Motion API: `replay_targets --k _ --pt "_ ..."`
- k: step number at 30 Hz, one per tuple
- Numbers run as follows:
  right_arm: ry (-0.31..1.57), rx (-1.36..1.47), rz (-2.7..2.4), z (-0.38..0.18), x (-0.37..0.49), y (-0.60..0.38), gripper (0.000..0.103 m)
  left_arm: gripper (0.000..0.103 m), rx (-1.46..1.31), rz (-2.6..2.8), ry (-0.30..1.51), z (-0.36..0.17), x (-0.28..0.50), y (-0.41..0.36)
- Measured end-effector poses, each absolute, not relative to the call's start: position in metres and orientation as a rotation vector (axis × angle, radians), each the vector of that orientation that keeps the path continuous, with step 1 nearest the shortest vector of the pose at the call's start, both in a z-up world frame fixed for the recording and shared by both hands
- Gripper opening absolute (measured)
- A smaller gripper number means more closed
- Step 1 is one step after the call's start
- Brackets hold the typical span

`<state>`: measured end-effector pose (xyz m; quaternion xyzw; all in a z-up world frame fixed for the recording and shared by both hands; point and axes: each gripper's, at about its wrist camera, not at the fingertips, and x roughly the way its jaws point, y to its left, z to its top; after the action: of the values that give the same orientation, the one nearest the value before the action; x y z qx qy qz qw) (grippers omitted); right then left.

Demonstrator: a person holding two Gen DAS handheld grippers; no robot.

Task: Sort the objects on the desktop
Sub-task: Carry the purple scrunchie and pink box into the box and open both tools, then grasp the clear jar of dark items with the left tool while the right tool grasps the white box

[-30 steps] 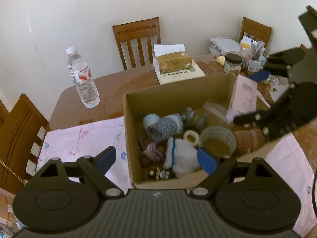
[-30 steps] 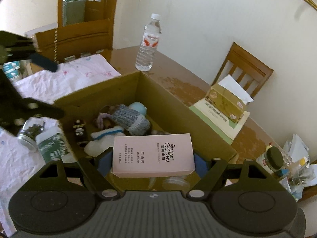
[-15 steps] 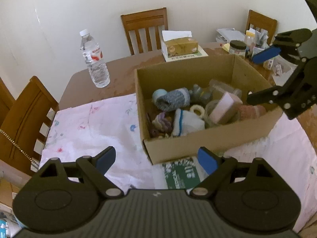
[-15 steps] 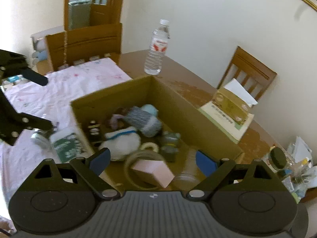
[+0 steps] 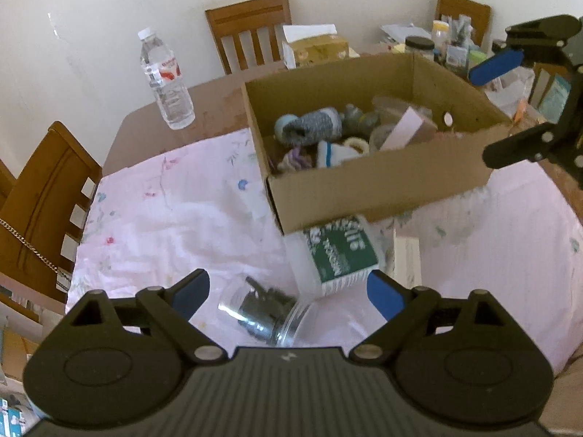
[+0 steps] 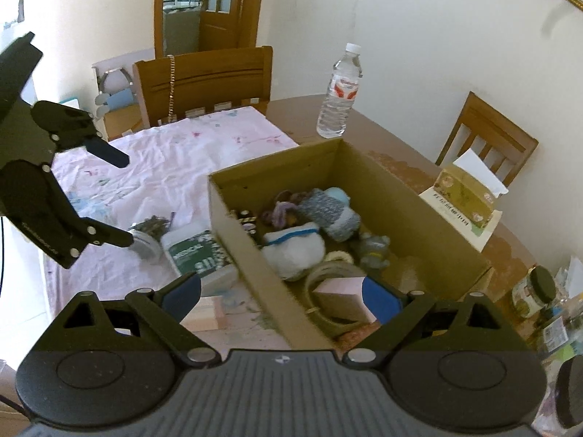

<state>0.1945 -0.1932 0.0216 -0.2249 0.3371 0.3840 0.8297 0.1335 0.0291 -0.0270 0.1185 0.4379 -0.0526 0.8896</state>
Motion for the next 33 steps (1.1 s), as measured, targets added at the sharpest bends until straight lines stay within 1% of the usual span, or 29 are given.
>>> replay_targets --k 5,11,19,33 --pt "0.744 -0.466 0.834 0.013 0.182 -0.185 0.099 0.093 0.266 -0.141 0.927 -0.037 0.132 0.04" --pt "0.794 -0.466 0.853 -0.006 0.173 -0.168 0.099 0.093 0.353 -0.204 0.957 -0.053 0.14 0.05" --pt "0.851 -0.45 0.846 -0.036 0.169 -0.15 0.1 0.093 0.403 -0.318 0.981 -0.079 0.149 0.064" --pt "0.859 -0.508 0.926 -0.085 0.174 -0.123 0.099 0.093 0.426 -0.424 0.989 -0.097 0.159 0.07"
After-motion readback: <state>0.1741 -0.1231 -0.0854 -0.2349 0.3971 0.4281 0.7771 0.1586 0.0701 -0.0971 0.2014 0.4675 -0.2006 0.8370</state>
